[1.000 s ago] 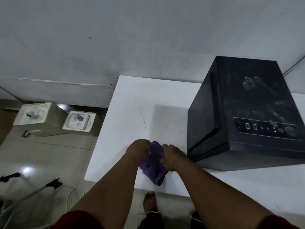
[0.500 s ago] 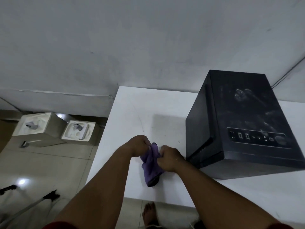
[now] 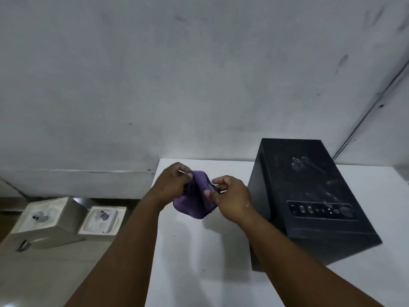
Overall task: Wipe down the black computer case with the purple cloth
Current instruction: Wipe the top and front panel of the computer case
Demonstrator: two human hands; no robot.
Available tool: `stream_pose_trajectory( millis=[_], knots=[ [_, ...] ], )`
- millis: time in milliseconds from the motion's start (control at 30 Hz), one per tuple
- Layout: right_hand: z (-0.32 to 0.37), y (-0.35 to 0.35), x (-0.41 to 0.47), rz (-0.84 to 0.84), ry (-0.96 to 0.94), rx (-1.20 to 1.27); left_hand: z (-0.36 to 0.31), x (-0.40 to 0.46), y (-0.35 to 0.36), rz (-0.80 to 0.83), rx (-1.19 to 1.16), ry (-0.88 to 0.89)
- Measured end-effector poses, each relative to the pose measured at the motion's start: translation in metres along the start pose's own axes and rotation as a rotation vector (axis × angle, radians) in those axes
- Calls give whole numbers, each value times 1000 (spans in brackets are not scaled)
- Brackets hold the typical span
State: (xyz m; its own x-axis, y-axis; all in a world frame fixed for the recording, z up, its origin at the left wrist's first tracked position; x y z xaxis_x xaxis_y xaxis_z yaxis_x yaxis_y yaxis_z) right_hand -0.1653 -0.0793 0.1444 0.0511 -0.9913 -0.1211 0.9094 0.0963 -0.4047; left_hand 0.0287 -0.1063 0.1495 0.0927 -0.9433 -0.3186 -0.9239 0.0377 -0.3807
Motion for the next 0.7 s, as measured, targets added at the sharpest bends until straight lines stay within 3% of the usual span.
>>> stream_pose_trajectory(
  millis=[200,433,700],
  knots=[
    [46,-31,1,-180,-115,188,-47,-8,-10,-125,-24,155],
    [95,-54,-10,-169,-98,580,-88,-34,-3,-231,-84,333],
    [127,-86,-8,-232,-233,467,-127,-59,21,-297,-168,467]
  ],
)
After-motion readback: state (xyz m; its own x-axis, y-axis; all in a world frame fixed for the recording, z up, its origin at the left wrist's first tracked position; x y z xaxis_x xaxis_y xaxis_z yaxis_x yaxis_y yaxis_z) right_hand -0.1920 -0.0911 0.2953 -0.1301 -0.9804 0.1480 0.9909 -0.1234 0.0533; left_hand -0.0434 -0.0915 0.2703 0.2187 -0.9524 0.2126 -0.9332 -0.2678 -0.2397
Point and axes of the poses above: each hand's wrist, its own x-axis towards the middle knuckle, its own y-axis out of the palm, z = x × y, the point moved 3 cm from there along x, towards the middle knuckle, and after that the axes turned 6 degrees about -y, right-handed, at the moved point
